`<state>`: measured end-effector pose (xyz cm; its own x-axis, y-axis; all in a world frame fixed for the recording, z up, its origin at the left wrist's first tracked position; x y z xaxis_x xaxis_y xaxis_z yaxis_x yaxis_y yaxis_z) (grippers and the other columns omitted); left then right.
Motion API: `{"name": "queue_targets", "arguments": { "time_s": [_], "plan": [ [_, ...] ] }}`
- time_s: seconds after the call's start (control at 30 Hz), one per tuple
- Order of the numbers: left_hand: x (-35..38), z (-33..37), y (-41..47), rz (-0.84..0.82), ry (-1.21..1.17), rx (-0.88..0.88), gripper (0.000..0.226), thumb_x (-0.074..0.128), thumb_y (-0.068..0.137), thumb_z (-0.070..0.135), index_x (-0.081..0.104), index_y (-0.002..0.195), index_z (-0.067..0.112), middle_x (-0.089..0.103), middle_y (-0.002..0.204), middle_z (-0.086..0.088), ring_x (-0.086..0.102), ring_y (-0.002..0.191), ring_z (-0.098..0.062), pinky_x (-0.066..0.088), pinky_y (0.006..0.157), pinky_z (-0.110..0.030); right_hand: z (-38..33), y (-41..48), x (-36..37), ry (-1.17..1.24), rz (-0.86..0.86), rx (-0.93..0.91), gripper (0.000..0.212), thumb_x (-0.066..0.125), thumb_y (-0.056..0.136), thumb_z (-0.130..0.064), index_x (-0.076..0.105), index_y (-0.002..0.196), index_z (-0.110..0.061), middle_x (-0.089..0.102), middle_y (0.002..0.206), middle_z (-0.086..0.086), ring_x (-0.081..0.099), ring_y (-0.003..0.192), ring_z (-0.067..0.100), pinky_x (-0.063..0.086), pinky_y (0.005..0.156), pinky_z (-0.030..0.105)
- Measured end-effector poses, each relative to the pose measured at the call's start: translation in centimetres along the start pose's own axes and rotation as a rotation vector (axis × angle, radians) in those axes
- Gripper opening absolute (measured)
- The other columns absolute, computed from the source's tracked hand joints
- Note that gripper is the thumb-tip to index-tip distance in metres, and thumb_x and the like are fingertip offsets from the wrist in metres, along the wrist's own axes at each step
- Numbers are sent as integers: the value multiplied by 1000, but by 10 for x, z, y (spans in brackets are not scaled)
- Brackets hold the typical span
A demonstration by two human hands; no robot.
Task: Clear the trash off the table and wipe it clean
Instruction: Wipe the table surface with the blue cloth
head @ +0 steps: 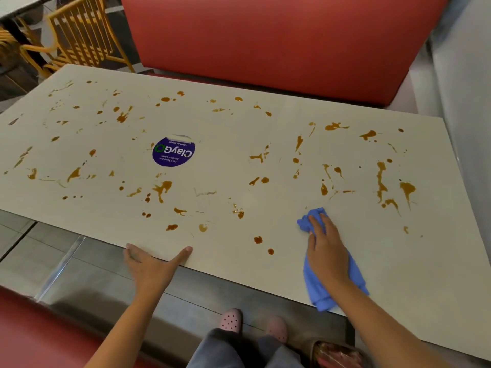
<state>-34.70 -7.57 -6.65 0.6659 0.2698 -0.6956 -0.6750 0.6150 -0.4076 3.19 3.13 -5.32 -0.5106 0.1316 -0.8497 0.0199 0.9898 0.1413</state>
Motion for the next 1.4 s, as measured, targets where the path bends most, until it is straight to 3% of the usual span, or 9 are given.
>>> {"name": "queue_targets", "arguments": {
  "time_s": [0.17, 0.27, 0.33, 0.53, 0.67, 0.8, 0.97, 1.13, 1.4],
  "plan": [
    [-5, 13, 11, -18, 428, 172, 130, 45, 56, 81, -7, 147, 3, -14, 155, -17, -15, 143, -30, -6, 115, -45, -55, -6, 30, -12, -7, -12, 36, 56, 84, 1, 58, 119, -5, 55, 122, 21, 55, 113, 39, 57, 77, 44],
    [-2, 11, 14, -37, 467, 210, 129, 40, 58, 82, -10, 146, 3, -15, 154, -17, -17, 142, -29, -7, 115, -44, -71, -24, 36, 50, -58, -114, 38, 40, 90, -18, 54, 125, -13, 54, 128, 13, 48, 120, 27, 52, 88, 34],
    [-3, 12, 17, -33, 478, 267, 126, 41, 61, 82, -10, 146, 3, -15, 155, -16, -16, 143, -28, -7, 115, -43, -66, -33, 31, 113, -123, -203, 42, 35, 91, -24, 52, 128, -15, 49, 135, 8, 40, 123, 19, 39, 100, 23],
    [-34, 16, 48, -54, 489, 413, 114, 42, 67, 75, -1, 149, 8, -7, 157, -9, -10, 144, -22, -3, 117, -40, -20, -25, 9, 121, -241, -179, 41, 40, 92, -28, 51, 131, -21, 39, 142, -5, 39, 127, 10, 24, 103, 9],
    [-49, 14, 73, -110, 551, 455, 112, 47, 66, 73, 6, 148, 7, 0, 156, -9, -4, 144, -24, 3, 118, -44, -18, -8, 10, 62, -52, 43, 39, 47, 95, -11, 47, 134, -14, 39, 144, 6, 40, 129, 23, 36, 101, 29],
    [-48, 15, 78, -123, 581, 480, 113, 47, 65, 74, 11, 146, 5, 4, 155, -12, 0, 143, -29, 10, 117, -48, -53, -12, 32, -40, 63, 313, 41, 42, 95, -10, 43, 136, -10, 35, 145, 15, 35, 132, 35, 47, 94, 45],
    [-47, 13, 81, -102, 634, 502, 128, 23, 53, 91, 13, 146, 4, 6, 154, -15, 3, 142, -31, 10, 117, -46, -104, -31, 60, -6, -15, 138, 42, 38, 94, -20, 47, 134, -14, 43, 140, 16, 46, 125, 35, 55, 82, 39],
    [-45, 10, 82, -100, 670, 515, 139, 3, 45, 98, 13, 146, 2, 8, 154, -17, 4, 143, -31, 8, 117, -45, -80, -51, 37, 110, -146, -63, 44, 42, 91, -24, 47, 134, -25, 35, 146, -9, 36, 129, 6, 36, 96, 15],
    [-42, 8, 81, -93, 682, 539, 137, 0, 49, 97, 15, 146, 0, 10, 154, -19, 5, 143, -33, 8, 116, -46, -31, -9, 13, -28, 29, 321, 41, 39, 97, -11, 40, 139, -13, 30, 149, 10, 31, 135, 29, 36, 100, 37]
  ]
}}
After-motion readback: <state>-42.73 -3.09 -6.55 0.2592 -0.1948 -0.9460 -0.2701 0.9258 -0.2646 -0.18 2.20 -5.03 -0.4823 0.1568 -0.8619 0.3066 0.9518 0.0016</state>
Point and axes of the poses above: each hand's wrist, its own y-axis towards the middle knuckle, its own x-axis out of the palm, z = x × y, the point moved 9 cm from there along y, towards the middle knuckle
